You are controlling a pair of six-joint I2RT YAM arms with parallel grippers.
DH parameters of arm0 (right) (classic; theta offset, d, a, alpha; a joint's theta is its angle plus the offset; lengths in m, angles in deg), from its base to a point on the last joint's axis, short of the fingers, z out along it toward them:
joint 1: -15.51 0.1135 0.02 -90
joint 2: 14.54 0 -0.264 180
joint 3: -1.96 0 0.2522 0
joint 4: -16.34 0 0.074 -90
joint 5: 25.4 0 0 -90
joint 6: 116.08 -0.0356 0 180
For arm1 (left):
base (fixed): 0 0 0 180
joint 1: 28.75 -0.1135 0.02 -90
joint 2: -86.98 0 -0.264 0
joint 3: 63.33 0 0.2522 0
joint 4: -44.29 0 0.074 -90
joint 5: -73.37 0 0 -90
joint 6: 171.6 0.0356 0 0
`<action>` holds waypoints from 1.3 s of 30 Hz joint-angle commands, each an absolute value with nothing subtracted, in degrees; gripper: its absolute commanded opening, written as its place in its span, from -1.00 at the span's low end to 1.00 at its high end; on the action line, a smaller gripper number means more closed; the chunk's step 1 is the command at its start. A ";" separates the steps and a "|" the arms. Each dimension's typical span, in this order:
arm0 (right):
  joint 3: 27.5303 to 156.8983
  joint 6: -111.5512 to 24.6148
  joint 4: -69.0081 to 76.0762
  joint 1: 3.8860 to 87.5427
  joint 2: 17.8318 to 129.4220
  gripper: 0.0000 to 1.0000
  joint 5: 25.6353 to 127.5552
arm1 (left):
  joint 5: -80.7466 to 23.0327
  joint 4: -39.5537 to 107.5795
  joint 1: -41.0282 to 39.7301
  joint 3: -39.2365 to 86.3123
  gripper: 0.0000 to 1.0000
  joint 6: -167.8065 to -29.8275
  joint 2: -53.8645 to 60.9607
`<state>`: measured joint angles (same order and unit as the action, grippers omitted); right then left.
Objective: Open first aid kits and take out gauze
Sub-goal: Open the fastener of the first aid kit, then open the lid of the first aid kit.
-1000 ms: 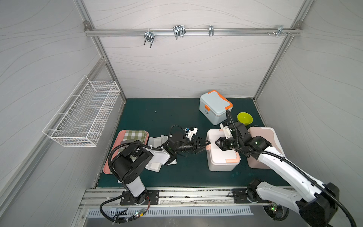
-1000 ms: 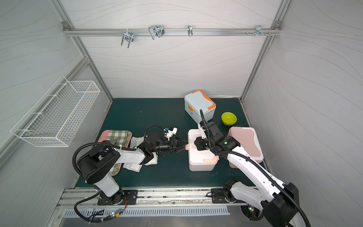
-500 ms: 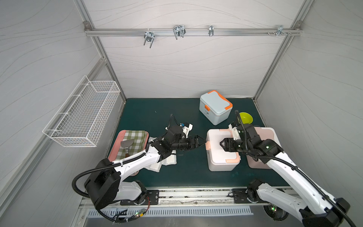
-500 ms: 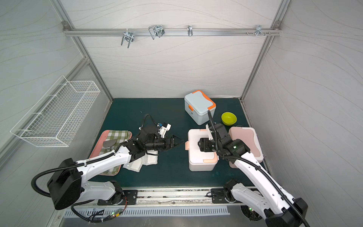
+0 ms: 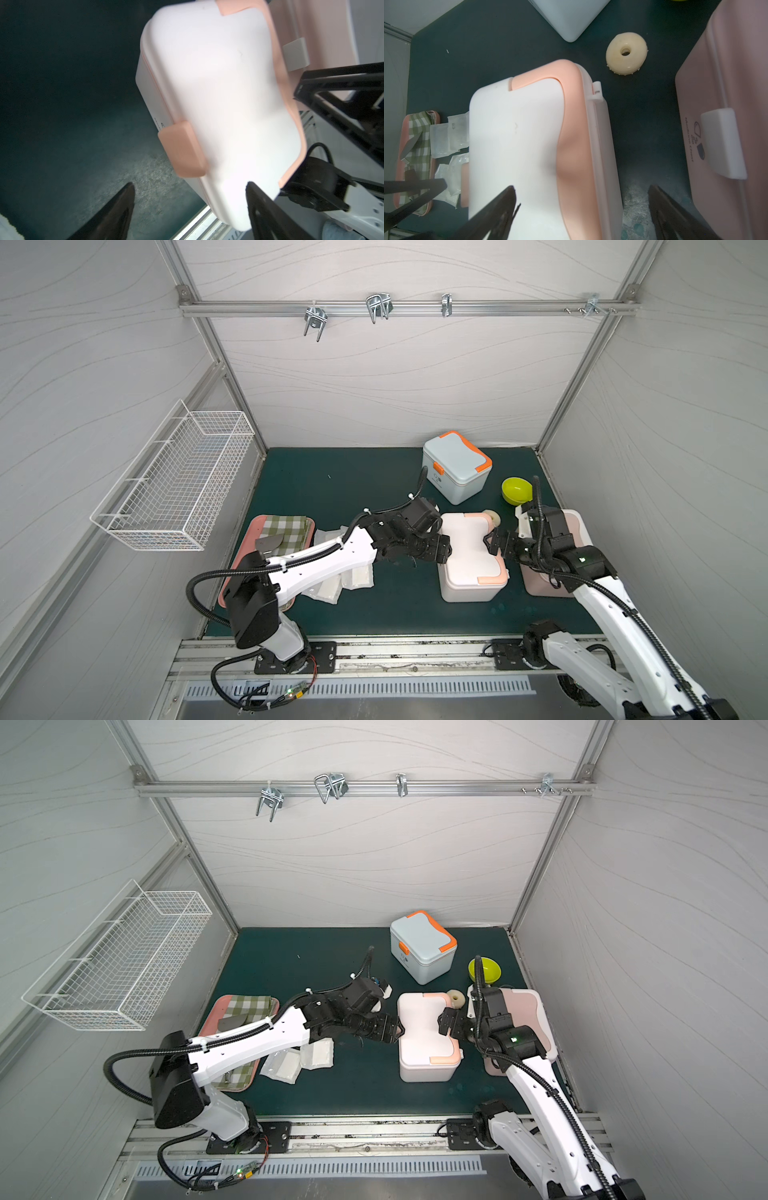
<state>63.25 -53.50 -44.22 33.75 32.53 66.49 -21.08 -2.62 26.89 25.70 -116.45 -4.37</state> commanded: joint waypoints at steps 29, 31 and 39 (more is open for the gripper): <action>60.66 -53.50 -41.41 33.05 33.87 0.98 75.62 | -24.78 7.17 20.05 13.99 0.41 -119.80 -1.50; 60.64 -53.55 -40.89 33.00 34.17 0.98 76.98 | -26.41 8.34 19.62 13.68 0.41 -119.94 -1.79; 61.85 -52.83 -37.51 33.09 37.84 0.98 84.36 | -26.56 7.81 16.92 9.40 0.40 -120.71 4.75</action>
<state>61.20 -53.48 -40.03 33.10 36.66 79.14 -26.52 6.94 18.01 9.83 -119.97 0.85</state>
